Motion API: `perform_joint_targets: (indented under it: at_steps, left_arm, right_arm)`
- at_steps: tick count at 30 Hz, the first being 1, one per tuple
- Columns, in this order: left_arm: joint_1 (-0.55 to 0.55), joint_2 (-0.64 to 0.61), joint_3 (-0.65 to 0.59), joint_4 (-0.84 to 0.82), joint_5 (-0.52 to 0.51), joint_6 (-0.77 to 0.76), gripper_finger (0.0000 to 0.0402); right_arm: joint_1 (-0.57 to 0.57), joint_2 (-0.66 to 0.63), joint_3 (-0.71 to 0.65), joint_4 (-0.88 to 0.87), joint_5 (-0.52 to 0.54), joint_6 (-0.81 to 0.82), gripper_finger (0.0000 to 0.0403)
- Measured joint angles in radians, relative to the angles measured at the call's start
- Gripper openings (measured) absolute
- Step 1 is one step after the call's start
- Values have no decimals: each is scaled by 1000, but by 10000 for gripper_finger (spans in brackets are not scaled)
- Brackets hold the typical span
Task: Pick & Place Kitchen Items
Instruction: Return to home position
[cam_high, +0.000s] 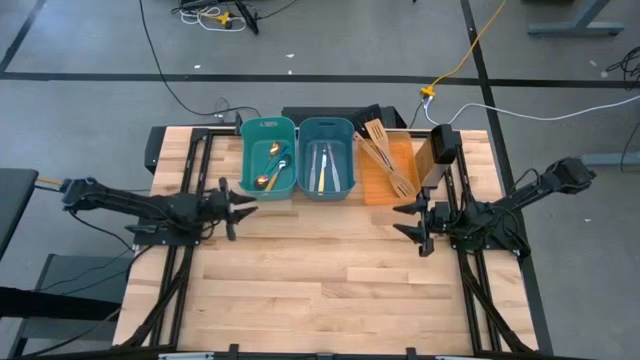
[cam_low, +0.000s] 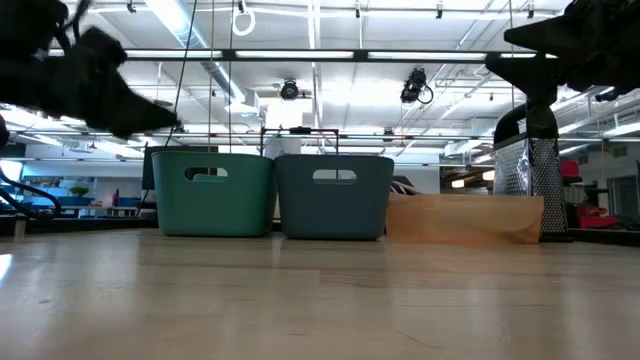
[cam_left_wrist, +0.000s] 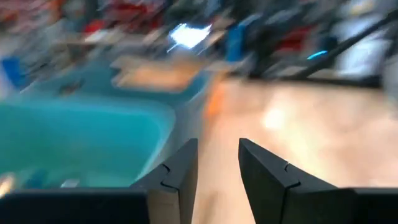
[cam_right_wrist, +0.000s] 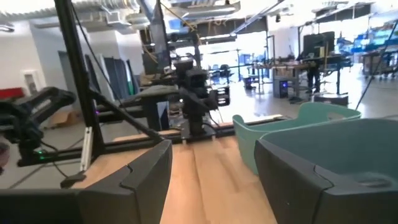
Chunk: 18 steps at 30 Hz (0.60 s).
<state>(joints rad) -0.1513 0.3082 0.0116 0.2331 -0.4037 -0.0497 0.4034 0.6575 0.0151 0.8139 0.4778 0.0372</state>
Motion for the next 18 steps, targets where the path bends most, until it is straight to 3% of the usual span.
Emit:
perform_joint_targets:
  at_steps: [2,3,6,8,10,14,18]
  left_arm:
    - [0,-48,6,-151,-95,-69,121]
    - [-1,-74,22,-217,-95,-118,121]
    - [-24,-157,86,-423,11,-173,122]
    - [-44,-221,147,-512,27,-168,122]
    - [-65,-301,220,-551,-8,-136,122]
    - [-103,-301,314,-632,-44,-76,122]
    - [-122,-306,272,-625,-55,-95,122]
  right_arm:
    - [10,-4,0,-15,10,14,240]
    - [16,-12,0,-29,25,18,240]
    - [37,-42,0,-77,85,20,240]
    - [54,-66,0,-70,103,-9,240]
    - [77,-96,0,-67,117,-40,240]
    - [132,-164,1,-135,124,-52,240]
    - [190,-188,1,-212,142,19,240]
